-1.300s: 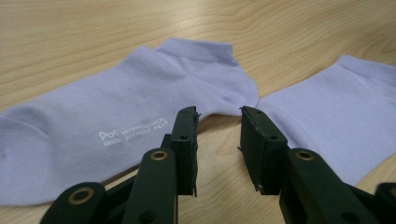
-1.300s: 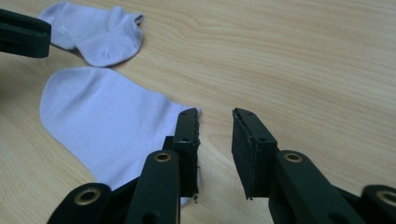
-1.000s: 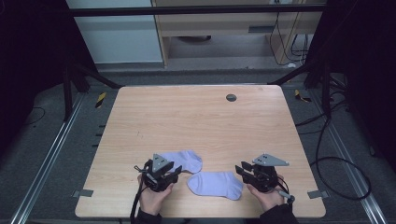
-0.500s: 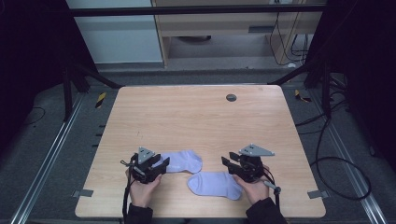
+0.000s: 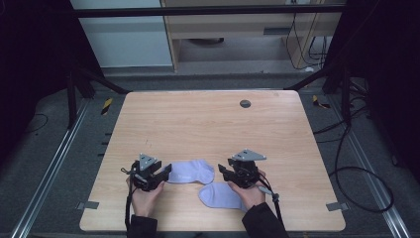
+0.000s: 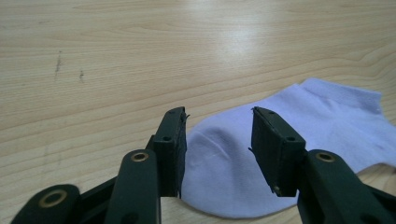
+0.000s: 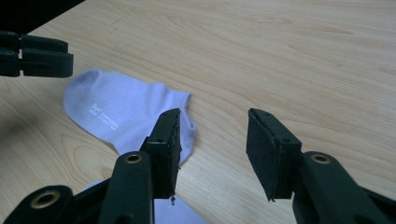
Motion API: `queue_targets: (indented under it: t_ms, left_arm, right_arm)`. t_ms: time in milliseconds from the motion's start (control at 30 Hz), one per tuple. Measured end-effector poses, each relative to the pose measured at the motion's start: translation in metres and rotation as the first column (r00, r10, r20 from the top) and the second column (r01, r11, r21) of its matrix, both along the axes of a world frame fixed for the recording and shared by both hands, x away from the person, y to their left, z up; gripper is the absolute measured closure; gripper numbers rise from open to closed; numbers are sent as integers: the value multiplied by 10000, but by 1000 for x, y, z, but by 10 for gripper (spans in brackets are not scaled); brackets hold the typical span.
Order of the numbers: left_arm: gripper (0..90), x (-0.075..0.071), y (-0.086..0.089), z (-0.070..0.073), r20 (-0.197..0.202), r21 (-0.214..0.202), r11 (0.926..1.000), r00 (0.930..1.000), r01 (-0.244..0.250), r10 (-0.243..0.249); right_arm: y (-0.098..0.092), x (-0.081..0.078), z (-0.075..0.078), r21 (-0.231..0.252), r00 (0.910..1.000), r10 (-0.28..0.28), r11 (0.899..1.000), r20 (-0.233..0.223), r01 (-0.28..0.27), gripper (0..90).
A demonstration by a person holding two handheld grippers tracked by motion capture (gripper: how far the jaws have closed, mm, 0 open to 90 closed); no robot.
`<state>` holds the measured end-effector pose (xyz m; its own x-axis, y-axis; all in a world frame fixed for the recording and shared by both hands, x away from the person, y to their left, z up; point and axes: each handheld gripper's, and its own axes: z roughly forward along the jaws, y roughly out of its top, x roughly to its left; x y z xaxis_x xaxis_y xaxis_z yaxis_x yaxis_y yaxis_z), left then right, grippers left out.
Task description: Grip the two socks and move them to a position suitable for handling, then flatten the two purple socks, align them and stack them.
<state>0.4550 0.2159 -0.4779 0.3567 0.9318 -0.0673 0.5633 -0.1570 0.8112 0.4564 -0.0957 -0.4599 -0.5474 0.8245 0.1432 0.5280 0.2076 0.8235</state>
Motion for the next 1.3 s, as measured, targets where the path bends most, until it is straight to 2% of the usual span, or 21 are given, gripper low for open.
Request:
queue_targets:
  t_ms: [267,467,800,933,1067,1167,1300]
  left_arm:
    - [549,1,5,-1,-73,84,9999,9999,-71,72]
    - [573,3,9,-6,-273,270,9996,9996,-70,77]
    - [643,9,9,-18,-735,535,9985,9973,56,-17]
    - [691,10,10,-23,-951,514,9987,9955,22,27]
    - [740,10,9,-23,-981,392,9992,9952,61,-23]
    - [785,10,9,-24,-993,390,9992,9950,85,-46]
    - [847,10,8,-23,-1021,365,9993,9948,86,-48]
  right_arm:
    - [29,9,-8,-85,9995,242,9997,-195,-243,552]
    - [41,14,-17,-322,9992,207,9992,-339,-218,575]
    - [49,20,-33,-878,9978,139,9959,-646,-196,606]
    - [51,22,-37,-987,9975,117,9949,-693,-185,624]
    - [53,23,-40,-1147,9970,124,9932,-767,-212,640]
    - [54,23,-41,-1227,9968,153,9921,-780,-248,674]
    - [53,23,-42,-1340,9957,-10,9909,-923,-115,779]
